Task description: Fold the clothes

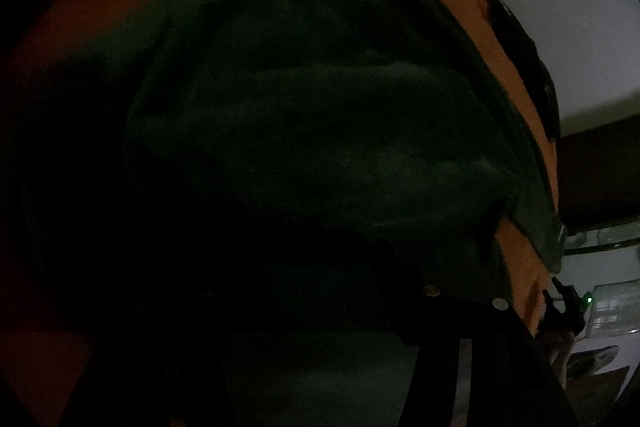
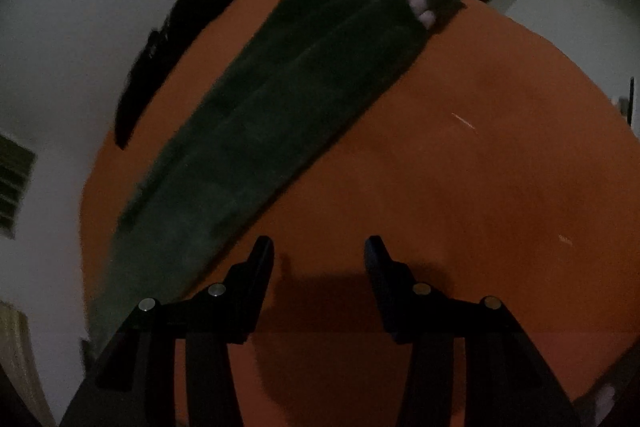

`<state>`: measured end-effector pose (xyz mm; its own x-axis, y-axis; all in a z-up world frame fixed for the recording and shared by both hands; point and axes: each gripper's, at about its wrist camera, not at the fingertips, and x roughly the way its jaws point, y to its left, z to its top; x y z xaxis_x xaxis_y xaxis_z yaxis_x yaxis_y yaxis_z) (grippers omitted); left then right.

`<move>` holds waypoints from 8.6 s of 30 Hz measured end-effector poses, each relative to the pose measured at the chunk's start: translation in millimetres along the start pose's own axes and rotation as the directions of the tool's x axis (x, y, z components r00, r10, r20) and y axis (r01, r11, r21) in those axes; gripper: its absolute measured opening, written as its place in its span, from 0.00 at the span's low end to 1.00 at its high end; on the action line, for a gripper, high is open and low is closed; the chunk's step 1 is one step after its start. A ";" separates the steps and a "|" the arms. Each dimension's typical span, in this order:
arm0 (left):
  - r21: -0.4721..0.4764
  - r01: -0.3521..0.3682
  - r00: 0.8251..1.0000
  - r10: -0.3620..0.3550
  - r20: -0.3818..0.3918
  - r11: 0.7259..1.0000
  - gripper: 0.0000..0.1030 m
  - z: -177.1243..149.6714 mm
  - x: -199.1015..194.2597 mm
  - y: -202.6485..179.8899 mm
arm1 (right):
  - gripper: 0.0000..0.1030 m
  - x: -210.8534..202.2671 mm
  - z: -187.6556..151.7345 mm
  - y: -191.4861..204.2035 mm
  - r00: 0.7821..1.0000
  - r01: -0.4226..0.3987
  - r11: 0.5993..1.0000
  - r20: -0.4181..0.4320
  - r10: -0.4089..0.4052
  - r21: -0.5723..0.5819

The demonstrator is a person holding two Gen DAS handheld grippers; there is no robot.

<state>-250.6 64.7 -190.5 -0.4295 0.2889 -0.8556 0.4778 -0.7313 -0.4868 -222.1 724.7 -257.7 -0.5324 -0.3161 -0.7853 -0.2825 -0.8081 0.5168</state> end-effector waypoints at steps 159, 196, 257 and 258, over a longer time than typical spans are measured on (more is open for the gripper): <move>-0.617 0.045 0.966 0.123 0.227 0.786 0.08 274.4 -65.6 24.3 | 0.09 10.1 235.4 11.1 0.910 0.374 0.922 0.151 -0.385 0.099; -0.204 0.329 0.924 -0.270 0.272 0.922 0.72 184.2 -257.0 112.7 | 0.44 -8.6 130.5 -45.5 0.980 -0.060 0.982 0.199 0.023 0.181; -0.362 0.464 0.857 -0.306 0.415 0.809 0.27 174.9 -153.0 130.0 | 0.17 -45.7 133.9 -29.7 0.936 -0.097 0.946 0.351 -0.018 0.309; -0.346 0.468 0.851 -0.309 0.424 0.814 0.27 173.0 -166.0 131.0 | 0.17 -62.4 123.3 -32.4 0.932 -0.122 0.943 0.364 0.001 0.310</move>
<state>-249.3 -185.9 -81.7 -0.8383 0.2096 -0.5033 0.4528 -0.2462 -0.8569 -278.1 831.9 -183.4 -0.7866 -0.1149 -0.6068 -0.4485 -0.5691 0.6891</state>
